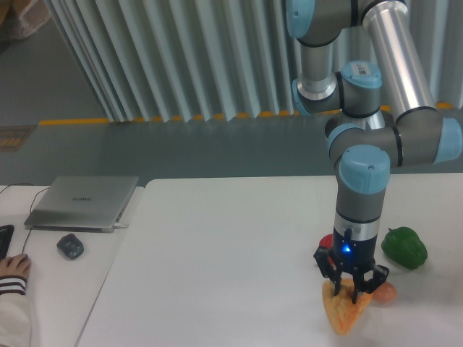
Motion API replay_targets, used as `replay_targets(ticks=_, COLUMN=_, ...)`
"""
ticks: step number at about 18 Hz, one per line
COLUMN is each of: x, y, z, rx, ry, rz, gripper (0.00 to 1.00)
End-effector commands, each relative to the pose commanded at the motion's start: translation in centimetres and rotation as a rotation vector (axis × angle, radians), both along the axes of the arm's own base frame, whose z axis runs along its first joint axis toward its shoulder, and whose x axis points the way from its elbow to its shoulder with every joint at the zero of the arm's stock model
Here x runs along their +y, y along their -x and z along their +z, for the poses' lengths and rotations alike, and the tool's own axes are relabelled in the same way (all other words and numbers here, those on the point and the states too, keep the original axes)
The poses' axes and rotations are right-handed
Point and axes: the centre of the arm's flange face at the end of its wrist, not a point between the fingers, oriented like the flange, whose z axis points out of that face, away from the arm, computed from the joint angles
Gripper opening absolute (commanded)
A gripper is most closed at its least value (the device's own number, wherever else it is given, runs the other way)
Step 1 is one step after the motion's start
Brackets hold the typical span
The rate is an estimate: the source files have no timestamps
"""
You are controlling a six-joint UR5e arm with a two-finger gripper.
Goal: Place the triangular bread on the table
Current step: 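Lower the bread slice onto the table and open the gripper, then raise the open gripper away from the bread slice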
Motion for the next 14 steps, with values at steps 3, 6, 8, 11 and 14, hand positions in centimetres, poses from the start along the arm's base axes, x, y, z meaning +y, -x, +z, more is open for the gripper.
replay_targets(ticks=3, x=-0.2, y=-0.1, z=-0.5, rx=-0.003, ry=0.009, rz=-0.01, gripper=1.0)
replay_targets(ticks=6, x=-0.2, y=-0.2, z=-0.8, rx=0.001, ry=0.016, rz=-0.012, gripper=1.0)
replay_targets(ticks=8, x=-0.3, y=0.0, z=-0.8, rx=0.008, ry=0.024, rz=-0.012, gripper=1.0)
replay_targets(ticks=11, x=-1.6, y=0.1, z=-0.5, rx=0.086, ry=0.084, rz=-0.141, gripper=1.0)
replay_targets(ticks=14, x=-3.8, y=0.1, z=-0.1, rx=0.181, ry=0.177, rz=-0.317, gripper=1.0)
